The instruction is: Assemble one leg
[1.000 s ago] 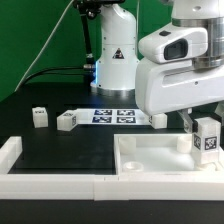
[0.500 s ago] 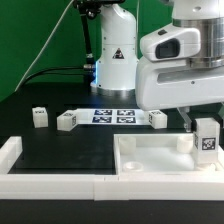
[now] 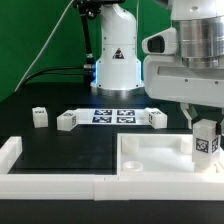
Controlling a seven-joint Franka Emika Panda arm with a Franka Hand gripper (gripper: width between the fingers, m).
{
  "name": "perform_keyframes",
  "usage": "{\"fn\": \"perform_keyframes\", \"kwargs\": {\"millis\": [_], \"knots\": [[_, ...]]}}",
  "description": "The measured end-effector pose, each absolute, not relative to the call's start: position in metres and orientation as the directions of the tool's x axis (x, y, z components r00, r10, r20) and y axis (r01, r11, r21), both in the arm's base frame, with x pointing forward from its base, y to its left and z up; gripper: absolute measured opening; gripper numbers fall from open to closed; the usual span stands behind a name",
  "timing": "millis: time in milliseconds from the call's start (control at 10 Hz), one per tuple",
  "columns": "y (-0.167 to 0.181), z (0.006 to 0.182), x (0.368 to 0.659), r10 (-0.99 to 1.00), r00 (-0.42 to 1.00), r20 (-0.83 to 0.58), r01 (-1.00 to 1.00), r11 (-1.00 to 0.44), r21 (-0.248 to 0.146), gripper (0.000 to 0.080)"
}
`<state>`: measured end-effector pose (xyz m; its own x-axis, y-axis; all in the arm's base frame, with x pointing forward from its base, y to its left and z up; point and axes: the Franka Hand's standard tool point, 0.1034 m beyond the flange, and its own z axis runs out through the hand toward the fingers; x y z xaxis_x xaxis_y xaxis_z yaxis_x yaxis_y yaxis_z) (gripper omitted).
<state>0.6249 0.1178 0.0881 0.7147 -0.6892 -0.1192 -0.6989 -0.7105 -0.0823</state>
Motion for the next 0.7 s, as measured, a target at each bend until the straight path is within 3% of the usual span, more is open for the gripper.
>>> {"fn": "perform_keyframes", "kwargs": {"millis": [400, 600, 700], "knots": [[0.1206, 0.0884, 0.6252, -0.865, 0.476, -0.157, -0.879, -0.474, -0.054, 0.0292], [0.1213, 0.0882, 0.6249, -0.838, 0.523, -0.155, -0.852, -0.52, -0.063, 0.0292], [0.1218, 0.0882, 0.6248, -0.836, 0.526, -0.156, -0.85, -0.523, -0.064, 0.0478]]}}
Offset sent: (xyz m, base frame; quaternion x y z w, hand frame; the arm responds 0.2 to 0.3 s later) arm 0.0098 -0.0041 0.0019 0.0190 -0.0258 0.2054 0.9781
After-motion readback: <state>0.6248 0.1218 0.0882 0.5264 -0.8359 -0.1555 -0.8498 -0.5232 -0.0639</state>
